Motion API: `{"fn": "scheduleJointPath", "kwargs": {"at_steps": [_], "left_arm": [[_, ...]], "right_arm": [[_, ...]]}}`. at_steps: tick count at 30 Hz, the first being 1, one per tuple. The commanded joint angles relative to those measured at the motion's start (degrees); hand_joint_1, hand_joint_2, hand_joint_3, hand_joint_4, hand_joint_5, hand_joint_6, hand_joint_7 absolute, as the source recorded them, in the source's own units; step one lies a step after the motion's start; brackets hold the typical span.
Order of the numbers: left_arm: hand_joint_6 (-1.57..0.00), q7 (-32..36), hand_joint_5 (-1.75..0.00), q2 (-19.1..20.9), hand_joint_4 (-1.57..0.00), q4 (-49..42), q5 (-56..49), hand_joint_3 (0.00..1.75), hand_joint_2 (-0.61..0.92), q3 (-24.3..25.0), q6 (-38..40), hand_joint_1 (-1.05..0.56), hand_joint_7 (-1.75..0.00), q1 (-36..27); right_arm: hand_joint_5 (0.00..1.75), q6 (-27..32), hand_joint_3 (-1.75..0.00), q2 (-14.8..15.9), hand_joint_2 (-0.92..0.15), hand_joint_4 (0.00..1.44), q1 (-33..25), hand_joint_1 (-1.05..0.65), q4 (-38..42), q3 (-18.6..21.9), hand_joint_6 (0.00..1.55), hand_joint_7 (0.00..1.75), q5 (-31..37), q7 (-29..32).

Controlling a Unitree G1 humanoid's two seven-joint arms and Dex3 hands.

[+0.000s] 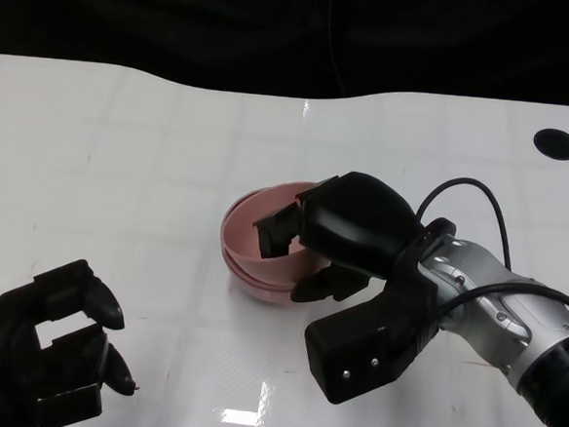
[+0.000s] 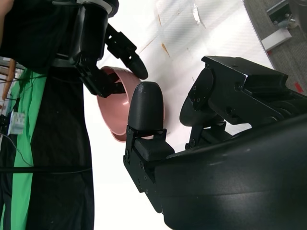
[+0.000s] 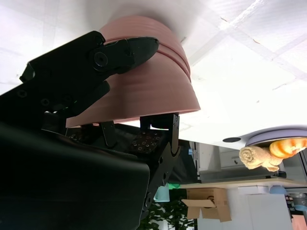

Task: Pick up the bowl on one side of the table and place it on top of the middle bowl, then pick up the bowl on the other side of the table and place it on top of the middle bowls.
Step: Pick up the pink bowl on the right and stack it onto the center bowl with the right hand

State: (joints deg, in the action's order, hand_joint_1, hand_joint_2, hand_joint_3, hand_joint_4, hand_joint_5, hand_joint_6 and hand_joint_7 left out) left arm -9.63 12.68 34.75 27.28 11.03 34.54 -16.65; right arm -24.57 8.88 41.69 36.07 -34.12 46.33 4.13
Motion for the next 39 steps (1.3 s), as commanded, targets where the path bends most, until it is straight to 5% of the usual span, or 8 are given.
{"fn": "scheduleJointPath", "kwargs": {"at_steps": [1,11,15,24,26,30,32,39], "left_arm": [[-0.61,0.28,-1.75,0.27,-0.79,0.83,-0.48,1.19,0.92,0.19,-0.29,0.31,-1.75,-0.33],[-0.61,0.28,-1.75,0.20,-0.79,0.56,-0.49,1.20,0.92,0.17,-0.11,0.32,-1.75,-0.16],[-0.61,0.02,-1.75,0.26,-0.78,0.27,-0.68,1.20,0.92,0.07,-0.47,0.32,-1.75,-0.10],[-0.60,0.07,-1.75,0.18,-0.78,0.15,-0.68,1.20,0.92,0.07,-0.38,0.31,-1.75,-0.04],[-0.60,-0.05,-1.75,0.18,-0.78,-0.07,-0.99,1.19,0.92,-0.13,-0.79,0.32,-1.75,-0.02],[-0.60,0.20,-1.75,0.10,-0.78,0.05,-1.41,1.18,0.92,-0.38,-0.85,0.33,-1.75,-0.05],[-0.60,0.24,-1.75,-0.02,-0.77,0.16,-1.37,1.18,0.92,-0.39,-0.71,0.33,-1.75,-0.03],[-0.60,0.32,-1.75,-0.07,-0.77,0.33,-1.53,1.18,0.92,-0.44,-0.31,0.32,-1.75,0.04]], "right_arm": [[1.75,-0.13,-0.14,0.16,-0.90,0.89,0.53,-0.28,0.99,-0.29,0.97,0.77,0.17,0.90],[1.75,-0.58,-0.10,-0.52,-0.92,0.89,1.09,-0.28,2.49,-0.81,0.99,0.71,0.12,1.82],[1.75,-0.85,-0.13,-0.67,-0.92,0.90,1.67,-0.27,3.18,-0.93,0.87,1.03,0.24,2.36],[1.75,-0.71,-0.13,-0.93,-0.92,0.90,2.35,-0.27,3.98,-1.20,0.85,1.09,0.34,2.92],[1.75,-0.41,-0.12,-1.39,-0.92,0.90,3.10,-0.26,4.91,-1.40,0.77,1.38,0.62,3.67],[1.75,-0.39,-0.12,-1.87,-0.92,0.90,3.88,-0.26,6.34,-1.63,0.72,1.46,0.50,4.22],[1.75,-0.18,-0.12,-2.12,-0.91,0.90,4.23,-0.24,7.12,-1.75,0.65,1.68,0.53,4.44],[1.75,-0.82,-0.11,-2.75,-0.91,0.91,5.26,-0.23,10.24,-2.03,0.73,1.47,0.50,6.44]]}}
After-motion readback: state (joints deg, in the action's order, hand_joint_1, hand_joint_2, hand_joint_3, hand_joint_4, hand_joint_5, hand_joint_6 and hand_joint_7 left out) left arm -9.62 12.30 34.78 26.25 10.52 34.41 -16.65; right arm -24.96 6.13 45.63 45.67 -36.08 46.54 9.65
